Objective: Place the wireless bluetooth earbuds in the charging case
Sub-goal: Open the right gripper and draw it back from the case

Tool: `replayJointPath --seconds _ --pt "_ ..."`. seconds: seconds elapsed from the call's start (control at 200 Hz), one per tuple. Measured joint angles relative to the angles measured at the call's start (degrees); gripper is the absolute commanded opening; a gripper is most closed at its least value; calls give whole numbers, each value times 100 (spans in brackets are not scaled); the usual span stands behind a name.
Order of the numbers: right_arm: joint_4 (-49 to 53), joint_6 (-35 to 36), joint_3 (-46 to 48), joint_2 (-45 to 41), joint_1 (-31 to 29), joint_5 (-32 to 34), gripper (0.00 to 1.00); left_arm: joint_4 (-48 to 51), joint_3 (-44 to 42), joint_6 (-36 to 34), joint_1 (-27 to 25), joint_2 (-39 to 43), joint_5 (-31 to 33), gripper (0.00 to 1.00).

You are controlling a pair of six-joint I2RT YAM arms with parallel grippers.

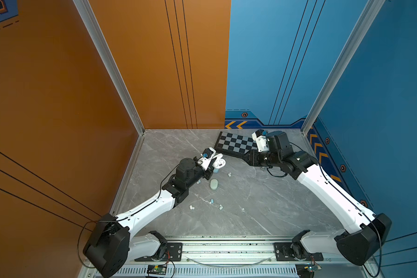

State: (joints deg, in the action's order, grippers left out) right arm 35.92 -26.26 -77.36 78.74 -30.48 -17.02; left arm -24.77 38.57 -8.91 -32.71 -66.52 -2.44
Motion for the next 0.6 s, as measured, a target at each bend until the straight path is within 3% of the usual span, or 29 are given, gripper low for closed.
replayJointPath --seconds 0.155,0.385,0.601 --pt "-195 481 -15 953 -837 -24 33 332 -365 -52 140 1075 730 0" --pt "-791 1768 -179 2374 -2424 -92 39 1333 -544 -326 205 2524 2046 0" --pt "-2013 2352 -179 2938 -3051 -70 45 2420 -549 -369 208 3495 3147 0"
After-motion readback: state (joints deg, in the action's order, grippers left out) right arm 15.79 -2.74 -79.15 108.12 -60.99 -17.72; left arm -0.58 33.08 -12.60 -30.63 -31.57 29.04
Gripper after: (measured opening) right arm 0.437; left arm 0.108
